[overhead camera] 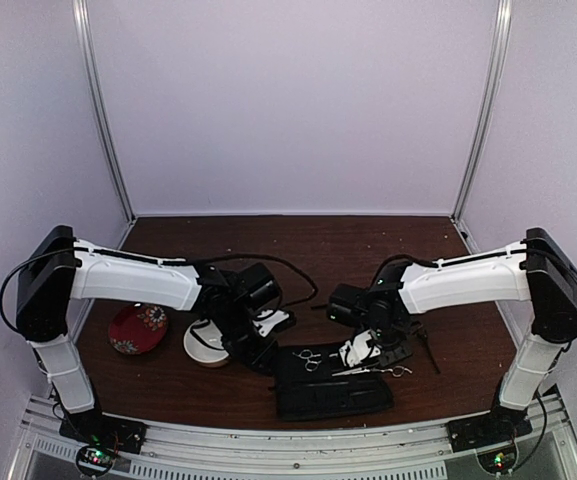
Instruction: Sort the hair-cutting tools
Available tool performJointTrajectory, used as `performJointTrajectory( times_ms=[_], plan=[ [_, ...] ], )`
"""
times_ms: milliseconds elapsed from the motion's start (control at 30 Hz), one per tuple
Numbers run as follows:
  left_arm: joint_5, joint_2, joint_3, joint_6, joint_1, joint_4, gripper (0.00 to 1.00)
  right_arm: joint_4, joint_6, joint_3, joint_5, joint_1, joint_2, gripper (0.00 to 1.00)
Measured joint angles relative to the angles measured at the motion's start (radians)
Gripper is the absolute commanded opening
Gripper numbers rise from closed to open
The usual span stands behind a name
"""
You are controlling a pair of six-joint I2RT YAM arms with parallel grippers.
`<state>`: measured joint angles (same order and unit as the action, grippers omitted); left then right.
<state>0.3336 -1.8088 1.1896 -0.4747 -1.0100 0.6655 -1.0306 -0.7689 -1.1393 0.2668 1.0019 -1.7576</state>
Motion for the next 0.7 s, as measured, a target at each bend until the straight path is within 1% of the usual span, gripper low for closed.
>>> performJointTrajectory(
  times_ms=[333,700],
  plan=[
    [-0.002,-0.046,0.0,-0.007,0.0,-0.014,0.1,-0.048,0.017,-0.001,-0.024,-0.01,-0.005,0.0],
    [-0.005,-0.052,0.0,-0.008,0.0,-0.033,0.1,-0.122,0.019,-0.08,-0.052,-0.022,-0.094,0.0]
  ],
)
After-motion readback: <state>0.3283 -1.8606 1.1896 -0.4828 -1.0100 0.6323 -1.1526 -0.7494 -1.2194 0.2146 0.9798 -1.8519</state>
